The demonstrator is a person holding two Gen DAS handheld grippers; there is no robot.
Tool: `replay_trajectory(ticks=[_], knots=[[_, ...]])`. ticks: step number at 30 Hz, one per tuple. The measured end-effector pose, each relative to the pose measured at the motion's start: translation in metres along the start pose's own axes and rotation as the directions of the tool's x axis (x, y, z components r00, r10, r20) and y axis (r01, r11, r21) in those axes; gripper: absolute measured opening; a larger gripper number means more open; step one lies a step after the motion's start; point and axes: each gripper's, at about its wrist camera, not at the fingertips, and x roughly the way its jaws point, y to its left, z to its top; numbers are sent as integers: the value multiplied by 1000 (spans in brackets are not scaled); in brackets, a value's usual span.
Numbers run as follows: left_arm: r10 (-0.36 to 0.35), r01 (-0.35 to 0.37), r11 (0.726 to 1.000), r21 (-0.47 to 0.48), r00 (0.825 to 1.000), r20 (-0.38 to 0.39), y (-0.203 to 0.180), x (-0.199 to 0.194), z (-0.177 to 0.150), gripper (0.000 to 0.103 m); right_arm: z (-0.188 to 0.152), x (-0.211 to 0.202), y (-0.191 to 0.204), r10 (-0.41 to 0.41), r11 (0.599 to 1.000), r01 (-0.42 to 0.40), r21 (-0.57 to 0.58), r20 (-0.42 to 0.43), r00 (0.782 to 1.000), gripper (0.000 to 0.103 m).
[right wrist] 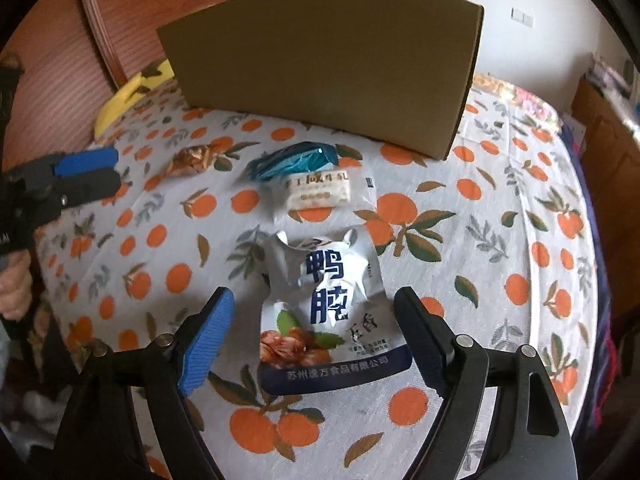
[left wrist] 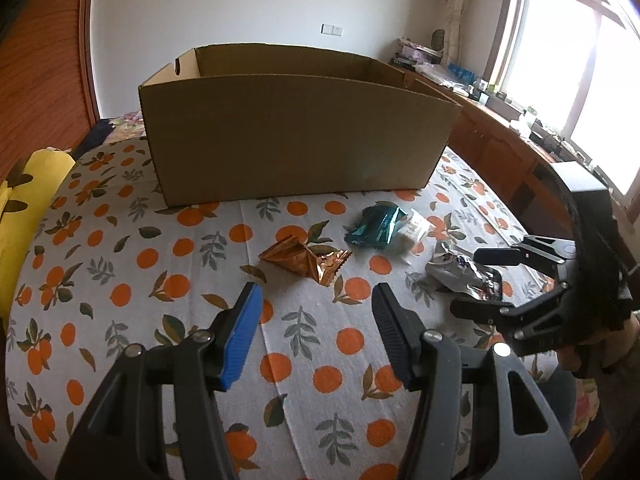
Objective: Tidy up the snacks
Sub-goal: 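Grasp the copper wrapper with left tool while right tool grasps the white duck-snack pouch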
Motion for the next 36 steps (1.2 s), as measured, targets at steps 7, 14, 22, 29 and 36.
replay_trajectory(ticks=[7, 14, 22, 29, 36], knots=[[-4, 4, 1000, -15, 1000, -20, 2, 13, -1, 57, 3, 7, 1, -108, 994, 107, 26, 42, 993, 83], [-25, 22, 997, -76, 999, -45, 7, 28, 5, 57, -3, 4, 1, -123, 992, 119, 50, 90, 988, 65], [-72, 56, 981, -184, 994, -85, 13, 54, 20, 57, -6, 2, 2, -127, 991, 122, 50, 104, 986, 61], [-44, 28, 971, -236, 997, -64, 17, 58, 35, 57, -5, 2, 3, -122, 992, 117, 51, 104, 987, 61], [67, -91, 979, -184, 989, -130, 13, 76, 35, 57, -6, 2, 2, -120, 992, 115, 49, 104, 987, 62]])
